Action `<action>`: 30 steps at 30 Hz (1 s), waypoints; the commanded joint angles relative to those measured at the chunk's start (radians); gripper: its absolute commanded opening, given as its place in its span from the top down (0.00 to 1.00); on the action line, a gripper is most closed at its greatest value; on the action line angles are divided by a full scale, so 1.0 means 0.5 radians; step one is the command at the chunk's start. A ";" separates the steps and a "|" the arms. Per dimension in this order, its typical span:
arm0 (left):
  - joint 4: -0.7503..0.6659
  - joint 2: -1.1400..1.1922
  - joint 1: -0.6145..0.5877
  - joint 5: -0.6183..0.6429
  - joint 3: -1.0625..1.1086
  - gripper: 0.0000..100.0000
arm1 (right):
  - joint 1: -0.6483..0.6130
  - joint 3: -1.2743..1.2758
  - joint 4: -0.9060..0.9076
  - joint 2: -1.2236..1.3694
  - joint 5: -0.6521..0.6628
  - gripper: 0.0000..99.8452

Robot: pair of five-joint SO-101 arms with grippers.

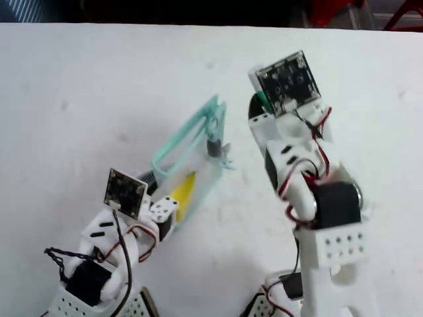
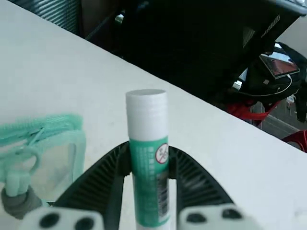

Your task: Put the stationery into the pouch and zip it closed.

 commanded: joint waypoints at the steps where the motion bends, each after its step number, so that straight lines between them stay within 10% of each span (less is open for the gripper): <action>1: 0.003 0.005 0.020 0.018 -0.071 0.83 | -0.133 -0.089 -0.008 -0.180 -0.021 0.98; 11: 0.000 0.005 0.032 0.018 -0.071 0.82 | -0.582 -0.089 -0.008 -0.376 -0.068 0.98; 18: -0.006 0.005 0.035 0.018 -0.074 0.82 | -0.646 -0.095 -0.106 -0.373 -0.816 0.98; 30: -0.009 0.005 0.035 0.018 -0.077 0.82 | -1.051 0.046 -0.336 -0.354 -0.838 0.98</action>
